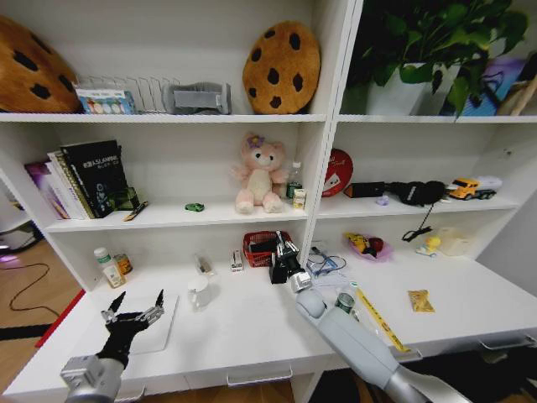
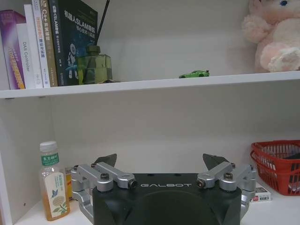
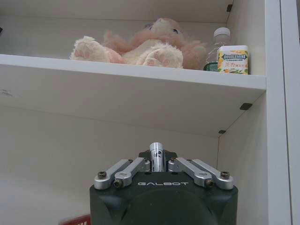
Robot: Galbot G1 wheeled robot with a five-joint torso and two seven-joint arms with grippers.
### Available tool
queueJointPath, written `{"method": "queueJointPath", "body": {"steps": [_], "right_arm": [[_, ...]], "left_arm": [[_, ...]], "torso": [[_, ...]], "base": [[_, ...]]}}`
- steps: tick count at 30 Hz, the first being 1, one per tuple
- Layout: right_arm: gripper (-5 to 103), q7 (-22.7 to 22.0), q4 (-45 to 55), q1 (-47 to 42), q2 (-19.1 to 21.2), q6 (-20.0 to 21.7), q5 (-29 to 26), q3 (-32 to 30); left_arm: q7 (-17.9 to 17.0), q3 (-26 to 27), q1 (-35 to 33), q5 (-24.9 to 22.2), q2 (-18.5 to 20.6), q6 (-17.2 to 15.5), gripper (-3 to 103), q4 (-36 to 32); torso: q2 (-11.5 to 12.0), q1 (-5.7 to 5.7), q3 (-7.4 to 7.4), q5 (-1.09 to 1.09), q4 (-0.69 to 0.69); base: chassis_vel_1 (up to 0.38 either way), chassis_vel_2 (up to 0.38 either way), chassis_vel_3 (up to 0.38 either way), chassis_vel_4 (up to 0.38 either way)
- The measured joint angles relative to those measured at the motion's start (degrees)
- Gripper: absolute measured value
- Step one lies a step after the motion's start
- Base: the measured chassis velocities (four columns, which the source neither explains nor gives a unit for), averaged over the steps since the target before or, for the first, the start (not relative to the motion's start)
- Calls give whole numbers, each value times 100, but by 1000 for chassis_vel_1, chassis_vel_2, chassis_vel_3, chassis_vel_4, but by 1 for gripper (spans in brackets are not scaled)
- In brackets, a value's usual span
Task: Organize the objects on the table.
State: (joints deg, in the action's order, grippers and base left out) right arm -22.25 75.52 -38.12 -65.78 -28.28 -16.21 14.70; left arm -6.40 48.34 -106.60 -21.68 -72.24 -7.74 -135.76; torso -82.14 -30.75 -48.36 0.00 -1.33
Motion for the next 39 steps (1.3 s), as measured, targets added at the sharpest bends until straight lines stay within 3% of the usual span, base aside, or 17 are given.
{"method": "queueJointPath", "body": {"steps": [15,20,22,23,30,31,33,34,36,39], "right_arm": [[13,221,-411,76,-220,-287,122,-41],[34,263,-344,32,-163,-293,84,-60],[34,269,-318,21,-146,-293,72,-60],[45,271,-283,8,-127,-290,61,-62],[67,219,63,-107,111,-178,2,-119],[67,175,278,-172,255,-63,-57,-128],[83,372,1206,-485,755,630,-872,-144],[83,372,1206,-485,755,630,-872,-144],[89,452,2341,-871,1175,1374,-1652,-145],[97,304,3074,-1234,1487,1836,-2059,-238]], "left_arm": [[0,0,0,0,0,0,100,0],[0,0,0,0,0,0,100,0],[0,0,0,0,0,0,100,0],[0,0,0,0,0,0,100,0],[0,0,0,0,0,0,100,0],[0,0,-1,0,0,0,100,0],[1,1,0,0,0,0,100,0],[1,1,0,0,0,0,100,0],[0,1,0,0,0,0,100,0],[-1,1,0,0,0,1,100,0]], "torso": [[0,0,0,0,0],[0,0,0,0,0],[0,0,0,0,0],[0,0,0,1,0],[0,0,0,1,1],[1,0,0,2,1],[0,0,0,0,-1],[0,0,0,0,-1],[0,0,1,1,-1],[0,1,1,2,2]], "base": [[0,0,0,0],[0,0,0,0],[0,0,0,0],[0,0,0,0],[0,0,0,0],[0,0,0,0],[0,0,0,0],[0,0,0,0],[0,0,0,0],[0,0,0,0]]}}
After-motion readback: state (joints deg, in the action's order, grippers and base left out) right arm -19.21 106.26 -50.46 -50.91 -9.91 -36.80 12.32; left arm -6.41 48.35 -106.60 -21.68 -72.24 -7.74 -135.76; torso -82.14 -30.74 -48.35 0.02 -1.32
